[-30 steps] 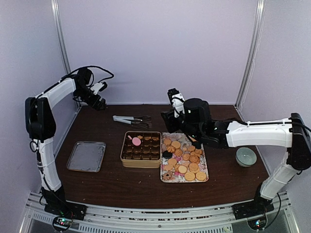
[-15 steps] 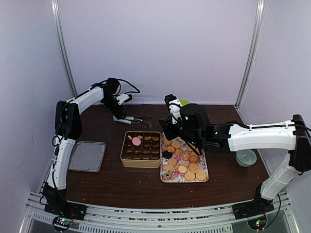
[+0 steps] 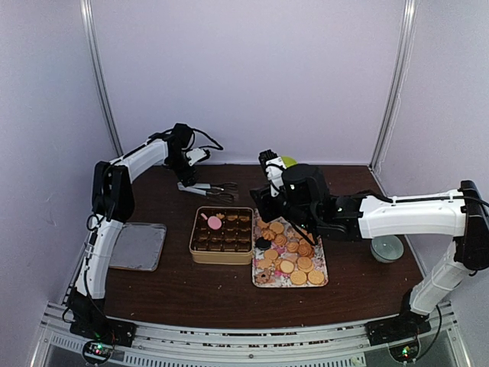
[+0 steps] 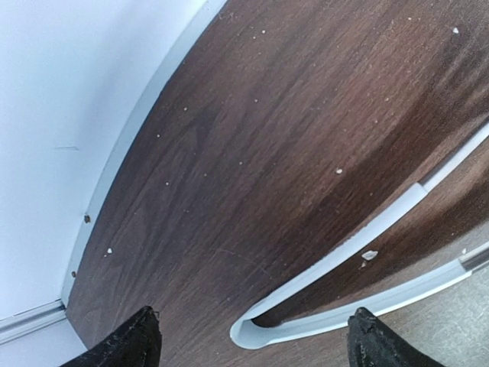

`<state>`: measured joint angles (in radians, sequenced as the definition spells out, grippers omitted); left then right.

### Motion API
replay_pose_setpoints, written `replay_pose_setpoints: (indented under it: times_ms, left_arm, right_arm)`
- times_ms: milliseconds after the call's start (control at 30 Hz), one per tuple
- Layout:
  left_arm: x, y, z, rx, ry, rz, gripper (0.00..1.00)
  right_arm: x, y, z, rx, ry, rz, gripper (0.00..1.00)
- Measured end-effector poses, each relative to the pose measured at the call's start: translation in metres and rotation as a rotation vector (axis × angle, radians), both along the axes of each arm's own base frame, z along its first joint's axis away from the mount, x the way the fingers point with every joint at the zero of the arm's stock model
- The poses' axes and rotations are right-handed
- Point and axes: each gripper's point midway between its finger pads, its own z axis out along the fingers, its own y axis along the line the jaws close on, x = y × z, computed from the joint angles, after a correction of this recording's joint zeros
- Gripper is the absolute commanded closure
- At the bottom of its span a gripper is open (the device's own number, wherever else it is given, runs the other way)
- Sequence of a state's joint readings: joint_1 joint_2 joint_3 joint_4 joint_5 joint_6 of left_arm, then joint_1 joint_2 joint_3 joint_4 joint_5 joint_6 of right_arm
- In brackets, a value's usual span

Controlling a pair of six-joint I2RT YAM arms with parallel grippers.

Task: Pack the cookies
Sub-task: Pick up the clamp at the corner of the board.

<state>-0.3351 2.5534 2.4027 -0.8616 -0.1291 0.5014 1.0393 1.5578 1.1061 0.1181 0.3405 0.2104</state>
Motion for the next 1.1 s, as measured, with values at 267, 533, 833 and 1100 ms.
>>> replay_pose_setpoints:
  times_ms: [267, 533, 833, 1100]
  left_arm:
    - [0.0, 0.0, -0.007, 0.153, -0.028, -0.035, 0.15]
    - [-0.002, -0.014, -0.007, 0.235, -0.05, -0.115, 0.14]
    - [-0.033, -0.016, -0.022, 0.226, 0.039, -0.205, 0.23]
    - [-0.068, -0.026, -0.043, 0.2, 0.181, -0.296, 0.26]
  right_arm:
    - [-0.004, 0.0, 0.006, 0.014, 0.002, 0.01, 0.61]
    - [-0.011, -0.005, 0.026, 0.065, -0.014, 0.015, 0.61]
    - [-0.013, -0.009, 0.023, 0.063, -0.009, 0.014, 0.61]
    - [-0.017, -0.016, 0.019, 0.059, -0.004, 0.013, 0.61]
